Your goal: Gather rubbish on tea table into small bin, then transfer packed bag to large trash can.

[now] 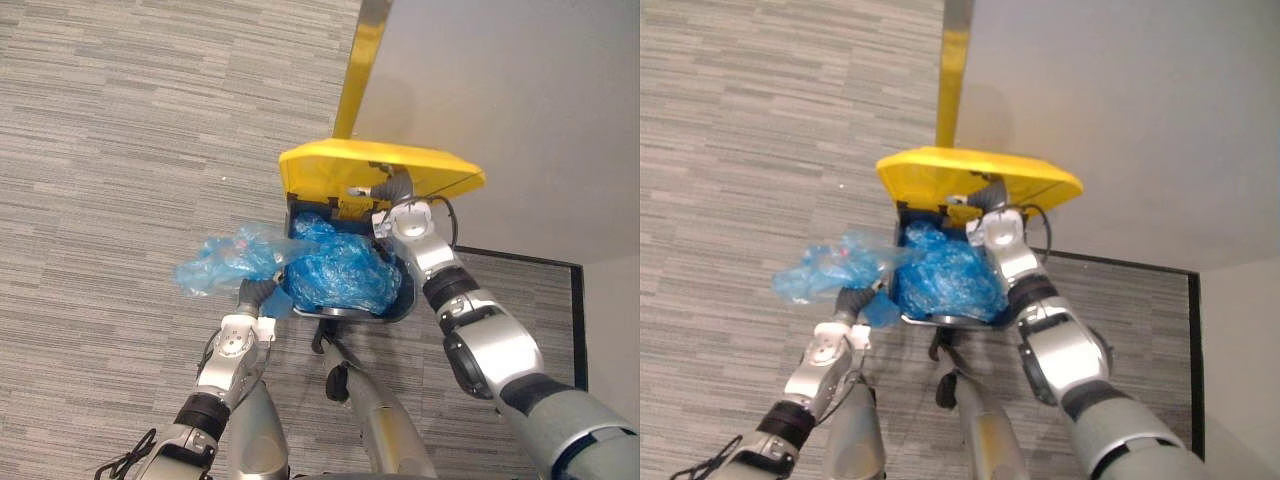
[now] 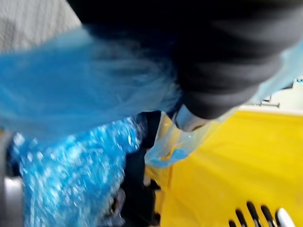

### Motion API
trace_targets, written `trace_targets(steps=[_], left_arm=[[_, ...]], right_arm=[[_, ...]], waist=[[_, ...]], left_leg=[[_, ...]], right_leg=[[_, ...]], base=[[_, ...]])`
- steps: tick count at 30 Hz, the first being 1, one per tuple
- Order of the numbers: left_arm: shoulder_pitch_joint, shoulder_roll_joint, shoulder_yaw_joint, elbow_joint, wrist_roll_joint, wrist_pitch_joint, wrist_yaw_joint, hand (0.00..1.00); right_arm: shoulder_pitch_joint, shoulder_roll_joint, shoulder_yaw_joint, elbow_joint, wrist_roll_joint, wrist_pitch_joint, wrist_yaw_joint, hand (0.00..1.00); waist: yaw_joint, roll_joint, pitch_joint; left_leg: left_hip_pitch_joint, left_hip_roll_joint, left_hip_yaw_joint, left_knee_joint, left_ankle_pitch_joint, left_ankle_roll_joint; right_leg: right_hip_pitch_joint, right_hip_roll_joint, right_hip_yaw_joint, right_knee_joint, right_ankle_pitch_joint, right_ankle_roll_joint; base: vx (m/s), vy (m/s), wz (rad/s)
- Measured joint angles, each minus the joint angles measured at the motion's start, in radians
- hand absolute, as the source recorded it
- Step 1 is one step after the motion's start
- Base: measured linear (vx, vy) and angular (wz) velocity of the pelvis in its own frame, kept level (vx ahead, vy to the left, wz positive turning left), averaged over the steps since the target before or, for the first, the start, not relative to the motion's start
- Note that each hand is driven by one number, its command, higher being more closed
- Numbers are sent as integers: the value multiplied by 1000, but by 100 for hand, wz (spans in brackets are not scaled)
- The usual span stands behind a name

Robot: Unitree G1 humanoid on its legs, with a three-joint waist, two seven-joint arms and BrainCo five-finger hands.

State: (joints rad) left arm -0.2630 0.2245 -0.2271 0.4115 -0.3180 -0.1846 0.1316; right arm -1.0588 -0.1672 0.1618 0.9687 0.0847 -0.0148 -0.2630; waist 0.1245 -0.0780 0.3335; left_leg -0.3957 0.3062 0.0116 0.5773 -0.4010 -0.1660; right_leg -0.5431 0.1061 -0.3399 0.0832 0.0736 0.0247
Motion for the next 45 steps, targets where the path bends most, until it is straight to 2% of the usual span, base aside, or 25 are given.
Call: trace_targets(steps=[10,19,23,28,31,35,37,38,43,45], left_arm=[[-1,61,-108,-231,-80,-21,-41,100],[-59,33,-230,-350,-106,-30,-58,100],[-115,-3,-246,-341,-71,-30,-37,100],[-235,-16,-253,-168,-21,-16,5,100],[-300,-15,-237,-81,6,-4,30,100],[-418,-24,-223,82,42,24,61,100],[-443,-26,-222,134,58,33,61,100],[-456,-28,-224,172,65,40,61,100],[-502,-35,-220,314,148,67,60,100],[-514,-53,-181,388,182,79,58,100]], right_arm=[[-37,-8,-1,35,35,12,-4,0],[-65,-9,-2,28,36,14,14,0],[-69,-9,-15,8,36,13,16,0],[-77,-8,-34,-24,35,13,17,0],[-80,-5,-31,-62,34,13,17,0],[-79,-3,-28,-91,35,14,15,0],[-78,-2,-13,-99,35,14,12,0],[-78,-2,4,-112,34,15,10,0],[-78,10,19,-190,35,14,7,0],[-78,10,36,-195,37,14,6,0]], waist=[[-13,-12,29],[-17,-19,35],[-19,-36,58],[-20,-40,82],[-19,-55,100],[-43,-60,130],[-46,-60,140],[-60,-60,141],[-63,-59,141],[-66,-59,141]], left_leg=[[15,-3,-17,21,-5,-12],[14,1,9,64,-24,-34],[12,2,13,74,-31,-35],[-23,14,14,105,-41,-39],[-49,12,39,113,-44,-38],[-105,16,42,147,-50,-36],[-115,18,45,160,-56,-33],[-130,19,48,166,-61,-32],[-209,22,69,210,-78,-23],[-232,27,74,224,-84,-15]], right_leg=[[25,0,13,16,8,0],[25,6,39,17,31,-6],[25,6,44,18,33,-6],[-2,16,49,18,39,-6],[-37,17,71,17,54,-7],[-82,19,76,17,68,-6],[-89,21,77,17,72,-11],[-104,21,80,18,74,-15],[-181,21,94,25,90,-26],[-202,20,97,30,94,-32]], base=[[-11,-4,3],[-7,9,-10],[-8,6,-4],[-18,-19,-7],[-20,-34,-19],[-23,-25,-10],[-38,-7,-9],[-46,-1,-8],[-43,6,-18],[-27,9,-12]])
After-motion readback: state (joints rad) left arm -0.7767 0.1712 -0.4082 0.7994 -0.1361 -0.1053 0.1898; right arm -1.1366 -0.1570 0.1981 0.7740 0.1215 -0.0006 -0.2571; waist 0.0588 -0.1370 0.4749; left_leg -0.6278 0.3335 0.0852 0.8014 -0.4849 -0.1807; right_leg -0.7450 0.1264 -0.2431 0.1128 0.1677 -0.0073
